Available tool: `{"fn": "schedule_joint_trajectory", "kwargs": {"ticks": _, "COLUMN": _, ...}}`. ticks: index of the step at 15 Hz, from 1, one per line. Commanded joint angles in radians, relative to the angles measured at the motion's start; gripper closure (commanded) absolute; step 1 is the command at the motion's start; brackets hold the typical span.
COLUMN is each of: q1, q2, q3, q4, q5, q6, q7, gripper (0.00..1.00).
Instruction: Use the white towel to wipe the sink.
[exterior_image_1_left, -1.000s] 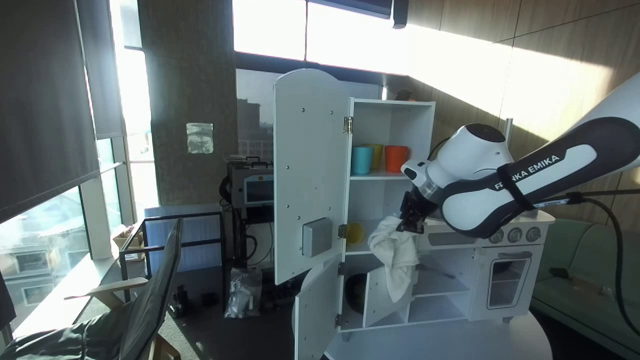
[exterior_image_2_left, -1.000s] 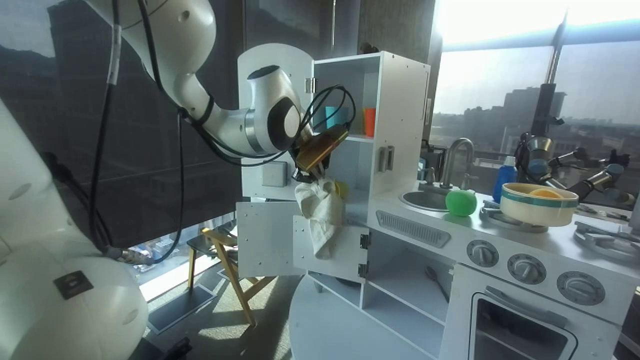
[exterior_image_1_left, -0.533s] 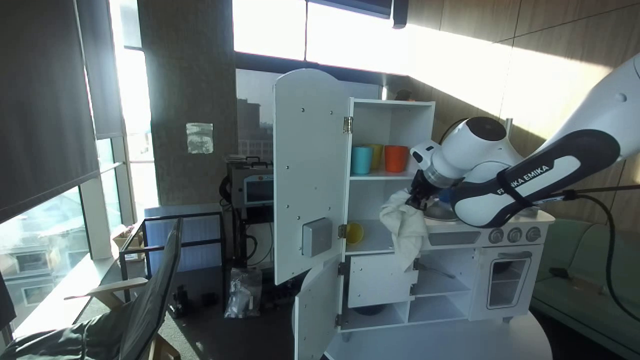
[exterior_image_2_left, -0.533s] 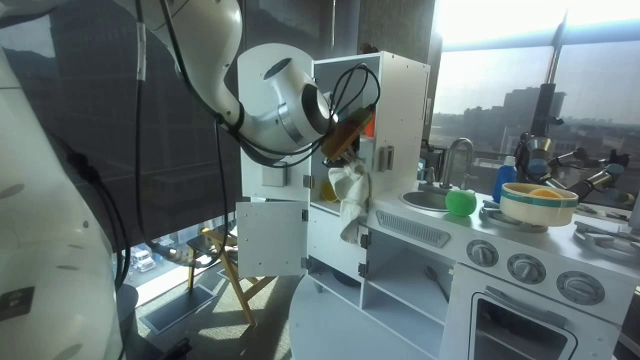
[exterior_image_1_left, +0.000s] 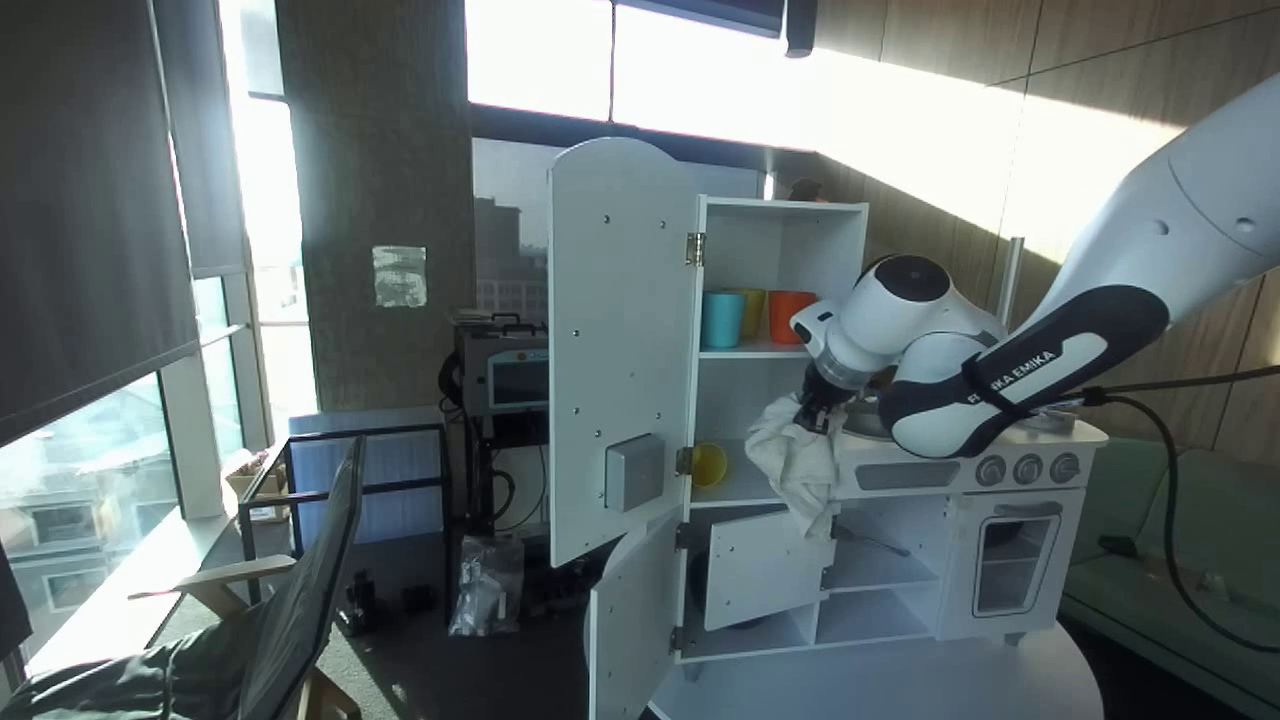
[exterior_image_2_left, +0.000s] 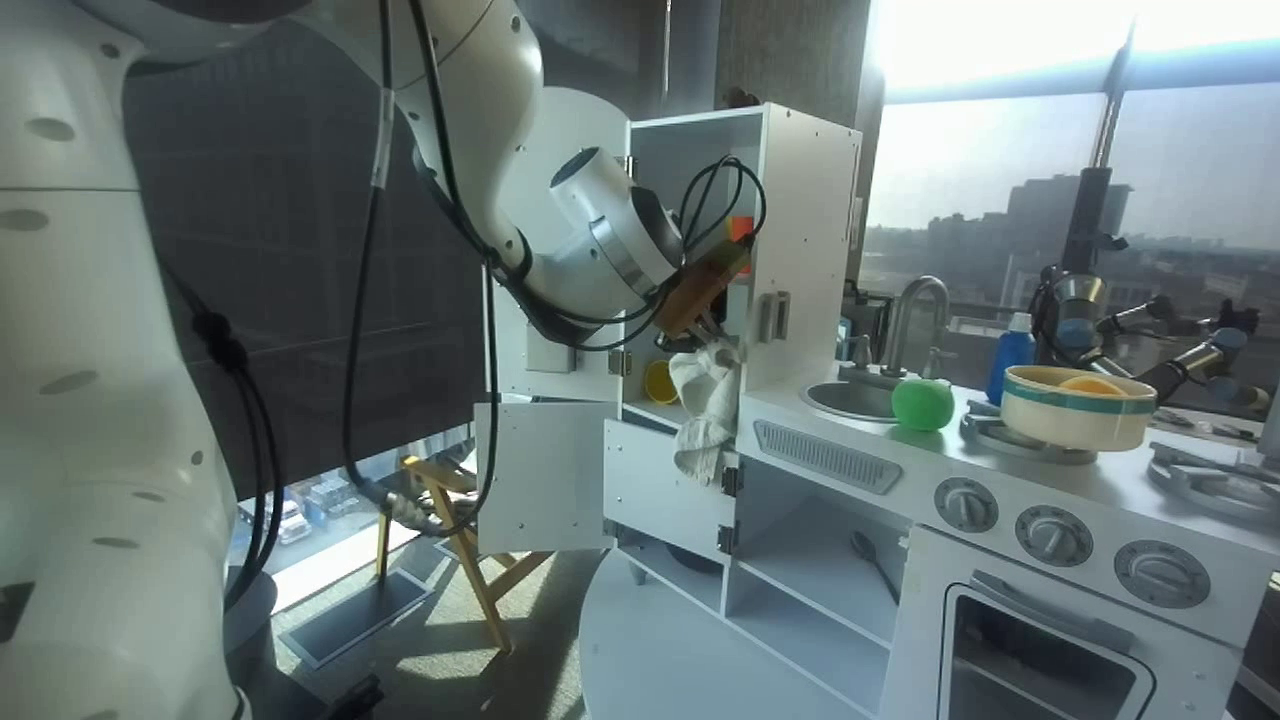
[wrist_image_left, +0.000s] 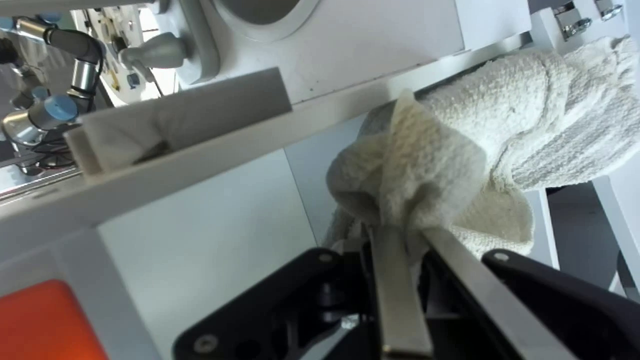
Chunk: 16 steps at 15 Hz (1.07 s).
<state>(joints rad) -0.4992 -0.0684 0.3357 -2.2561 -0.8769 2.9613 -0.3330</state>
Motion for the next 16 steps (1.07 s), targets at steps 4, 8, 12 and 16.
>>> {"fn": "schedule_joint_trajectory", "kwargs": {"ticks": 4, "q1": 0.020, "q2": 0.196, "q3": 0.022, "q4": 0.217, "q5": -0.026, "q6": -0.035, "q7": -0.005, "gripper": 0.97}}
{"fn": "schedule_joint_trajectory", "kwargs": {"ticks": 8, "q1": 0.149, "q2": 0.219, "q3": -0.094, "q4": 0.232, "q5": 0.050, "q6": -0.030, "q7": -0.078, "gripper": 0.57}}
{"fn": "schedule_joint_trajectory", "kwargs": {"ticks": 12, "q1": 0.157, "q2": 0.156, "q3": -0.093, "q4": 0.169, "q5": 0.110, "q6": -0.030, "q7": -0.138, "gripper": 0.28}}
{"fn": "schedule_joint_trajectory", "kwargs": {"ticks": 16, "q1": 0.132, "q2": 0.097, "q3": -0.034, "q4": 0.086, "q5": 0.381, "q6": -0.058, "q7": -0.376, "gripper": 0.01}}
